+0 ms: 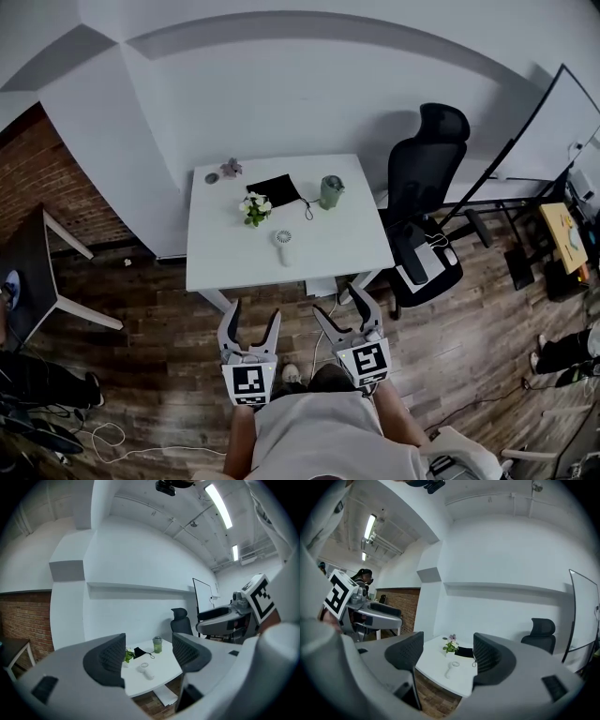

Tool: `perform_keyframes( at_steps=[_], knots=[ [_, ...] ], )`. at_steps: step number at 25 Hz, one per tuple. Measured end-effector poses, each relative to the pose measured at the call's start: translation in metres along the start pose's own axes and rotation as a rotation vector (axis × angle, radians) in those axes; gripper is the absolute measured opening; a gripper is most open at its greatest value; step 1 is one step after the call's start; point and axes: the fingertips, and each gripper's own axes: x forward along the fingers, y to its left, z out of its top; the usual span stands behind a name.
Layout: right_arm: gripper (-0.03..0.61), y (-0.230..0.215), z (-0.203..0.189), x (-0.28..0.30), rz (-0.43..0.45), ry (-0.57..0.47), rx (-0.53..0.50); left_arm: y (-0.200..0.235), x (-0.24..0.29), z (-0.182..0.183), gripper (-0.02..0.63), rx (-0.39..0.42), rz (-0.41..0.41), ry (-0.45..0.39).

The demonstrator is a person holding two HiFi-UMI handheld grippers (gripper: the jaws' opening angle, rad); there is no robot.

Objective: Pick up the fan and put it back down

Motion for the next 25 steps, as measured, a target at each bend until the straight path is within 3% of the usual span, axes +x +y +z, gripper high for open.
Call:
perform_keyframes(
  at_steps=[13, 25],
  knots=[
    [0.334, -0.018, -0.001, 0.058, -0.011, 0.011, -0.005, 0.031, 0.057, -0.006, 0.305, -0.010, -0.032, -0.004],
    [0.334, -0.060, -0.006, 0.122, 0.008, 0.014, 0.013, 0.052, 0.124, -0.010, 0.305, -0.011, -0.019, 0.016]
  ],
)
